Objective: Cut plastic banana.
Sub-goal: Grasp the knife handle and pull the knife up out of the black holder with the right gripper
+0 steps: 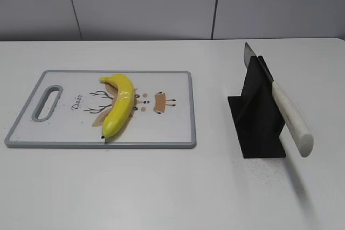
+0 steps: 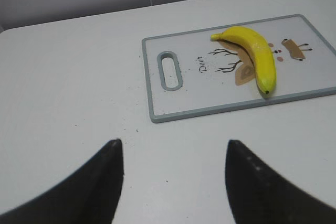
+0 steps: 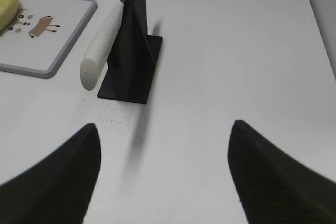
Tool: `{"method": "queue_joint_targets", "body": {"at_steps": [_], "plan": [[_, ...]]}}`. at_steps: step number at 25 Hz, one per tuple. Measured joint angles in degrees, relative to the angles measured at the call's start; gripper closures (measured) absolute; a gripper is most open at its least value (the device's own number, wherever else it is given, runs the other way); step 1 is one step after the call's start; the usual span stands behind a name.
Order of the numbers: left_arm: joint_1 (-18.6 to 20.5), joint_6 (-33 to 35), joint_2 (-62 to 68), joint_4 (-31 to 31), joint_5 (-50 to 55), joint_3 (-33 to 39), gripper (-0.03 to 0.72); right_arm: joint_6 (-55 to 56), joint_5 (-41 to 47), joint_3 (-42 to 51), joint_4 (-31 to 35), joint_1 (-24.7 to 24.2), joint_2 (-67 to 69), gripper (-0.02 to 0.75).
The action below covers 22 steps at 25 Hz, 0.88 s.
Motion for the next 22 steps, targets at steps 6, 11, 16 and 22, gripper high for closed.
{"method": "queue_joint_targets", "body": {"at_steps": [6,11,16,22], "plan": [[0.00,0.00,0.00,0.00,0.00,0.00,0.100,0.00,0.00,0.00,0.00,0.00,0.00,0.148],[0.00,0.00,0.00,0.00,0.00,0.00,0.100,0.90,0.07,-0.07,0.00,0.00,0.06,0.148],[0.00,0.00,0.00,0.00,0.00,0.00,0.100,2.44,0.55,-3.47,-0.36,0.00,7.95,0.148],[0.00,0.00,0.00,0.00,0.00,0.00,0.100,2.44,3.36,-11.61,0.26,0.00,22.94,0.148]]}}
